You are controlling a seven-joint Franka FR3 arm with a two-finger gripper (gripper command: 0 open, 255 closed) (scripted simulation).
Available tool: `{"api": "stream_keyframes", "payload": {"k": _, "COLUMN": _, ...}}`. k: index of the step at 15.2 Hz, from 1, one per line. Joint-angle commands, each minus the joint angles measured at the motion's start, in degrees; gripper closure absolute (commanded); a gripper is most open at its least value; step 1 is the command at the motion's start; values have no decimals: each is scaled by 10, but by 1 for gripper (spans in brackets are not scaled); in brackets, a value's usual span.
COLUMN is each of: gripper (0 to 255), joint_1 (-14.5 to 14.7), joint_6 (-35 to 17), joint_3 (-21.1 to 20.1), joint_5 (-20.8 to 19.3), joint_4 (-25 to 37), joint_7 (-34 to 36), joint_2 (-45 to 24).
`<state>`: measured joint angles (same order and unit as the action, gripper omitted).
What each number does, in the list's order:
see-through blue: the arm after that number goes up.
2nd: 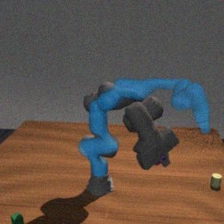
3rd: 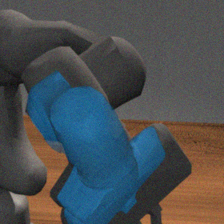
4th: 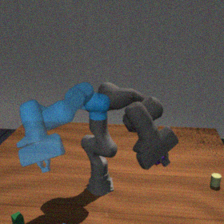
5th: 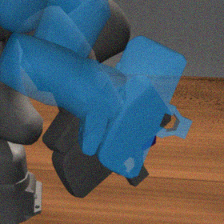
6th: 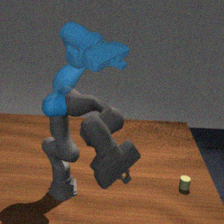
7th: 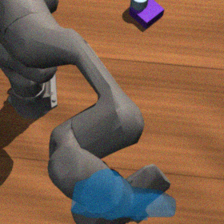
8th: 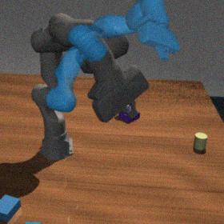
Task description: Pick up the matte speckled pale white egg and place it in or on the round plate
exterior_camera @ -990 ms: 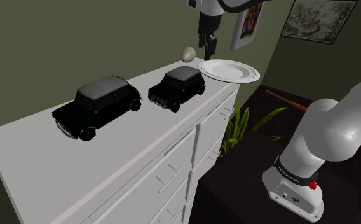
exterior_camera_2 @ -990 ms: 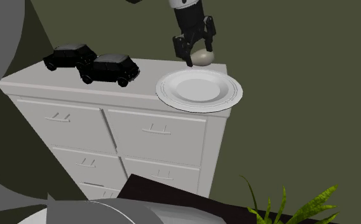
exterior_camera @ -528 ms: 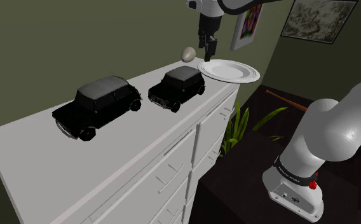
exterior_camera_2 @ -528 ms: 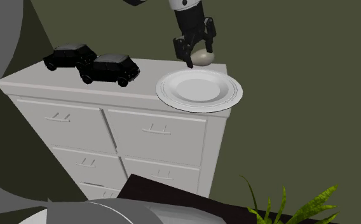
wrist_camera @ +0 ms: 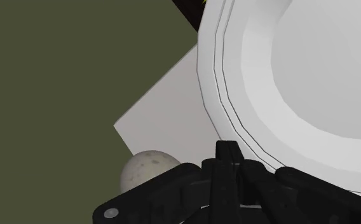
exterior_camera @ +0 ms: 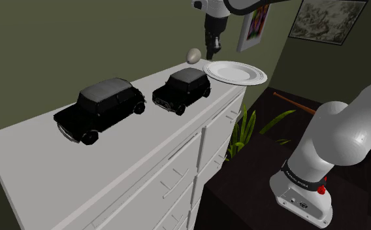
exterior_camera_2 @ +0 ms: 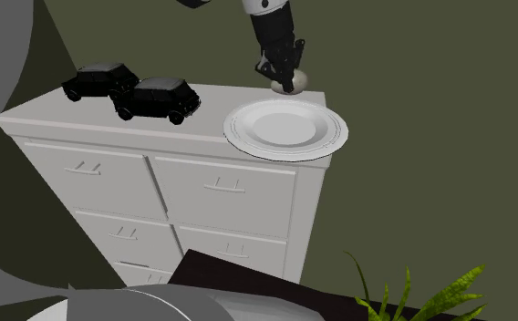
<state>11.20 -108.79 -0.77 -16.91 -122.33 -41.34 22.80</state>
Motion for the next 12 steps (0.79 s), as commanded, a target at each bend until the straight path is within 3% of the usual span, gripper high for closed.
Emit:
{"api": "stream_keyframes", "payload": {"k": 1, "gripper": 255, "joint_1": 0, "joint_6": 0, "joint_3": 0, "joint_5": 0, "joint_4": 0, "joint_7": 0, "joint_2": 0}}
{"api": "stream_keyframes", "payload": {"k": 2, "gripper": 255, "joint_1": 0, "joint_6": 0, "joint_3": 0, "joint_5": 0, "joint_4": 0, "joint_7": 0, "joint_2": 0}}
{"api": "stream_keyframes", "payload": {"k": 3, "gripper": 0, "joint_1": 0, "joint_6": 0, "joint_3": 0, "joint_5": 0, "joint_4": 0, "joint_7": 0, "joint_2": 0}}
{"api": "stream_keyframes", "payload": {"k": 8, "gripper": 0, "joint_1": 50, "joint_6": -110, "joint_3": 79, "joint_5": 46, "joint_4": 35, "joint_7": -284, "joint_2": -33}}
{"api": "stream_keyframes", "payload": {"k": 12, "gripper": 0, "joint_1": 52, "joint_6": -137, "joint_3": 87, "joint_5": 50, "joint_4": 26, "joint_7": -301, "joint_2": -45}}
